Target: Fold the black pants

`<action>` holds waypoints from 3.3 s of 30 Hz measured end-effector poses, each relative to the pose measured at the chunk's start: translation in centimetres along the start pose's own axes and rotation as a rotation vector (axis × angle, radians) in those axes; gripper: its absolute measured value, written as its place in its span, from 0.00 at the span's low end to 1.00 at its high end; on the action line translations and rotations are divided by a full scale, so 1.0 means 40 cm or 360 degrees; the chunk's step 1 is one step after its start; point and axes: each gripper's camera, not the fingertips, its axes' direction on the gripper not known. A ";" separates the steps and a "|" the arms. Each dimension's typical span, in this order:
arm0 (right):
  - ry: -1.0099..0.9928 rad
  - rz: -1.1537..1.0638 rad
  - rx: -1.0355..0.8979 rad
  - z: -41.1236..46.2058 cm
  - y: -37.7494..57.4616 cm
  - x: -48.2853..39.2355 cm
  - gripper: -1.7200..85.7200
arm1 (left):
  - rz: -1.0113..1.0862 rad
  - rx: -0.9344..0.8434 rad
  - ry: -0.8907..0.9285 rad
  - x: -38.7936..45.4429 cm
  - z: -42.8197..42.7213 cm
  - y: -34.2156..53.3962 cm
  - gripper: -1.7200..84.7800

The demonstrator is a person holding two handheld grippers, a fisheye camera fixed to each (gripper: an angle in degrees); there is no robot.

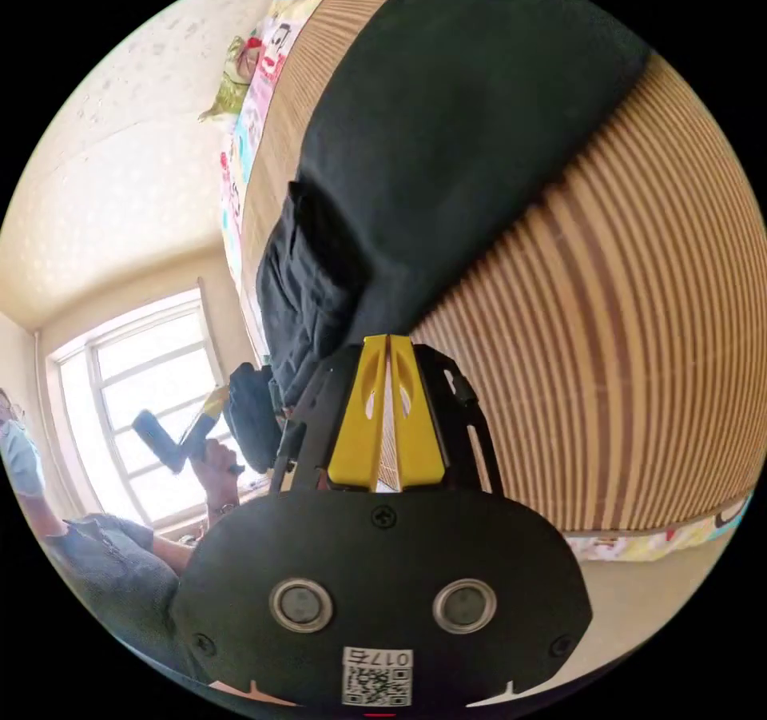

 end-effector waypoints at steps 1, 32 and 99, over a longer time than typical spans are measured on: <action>0.0061 0.0043 0.0064 -0.077 0.011 0.039 0.03 | -0.0123 0.0012 -0.0011 -0.041 0.000 0.013 0.15; -0.0331 -0.0330 -0.0462 0.191 0.072 -0.115 0.03 | 0.0364 -0.0215 0.0709 0.209 0.105 -0.129 0.12; -0.0381 -0.1013 -0.0959 0.708 0.521 -0.621 0.04 | -0.1760 0.0963 -0.0584 -0.465 -0.784 1.300 0.12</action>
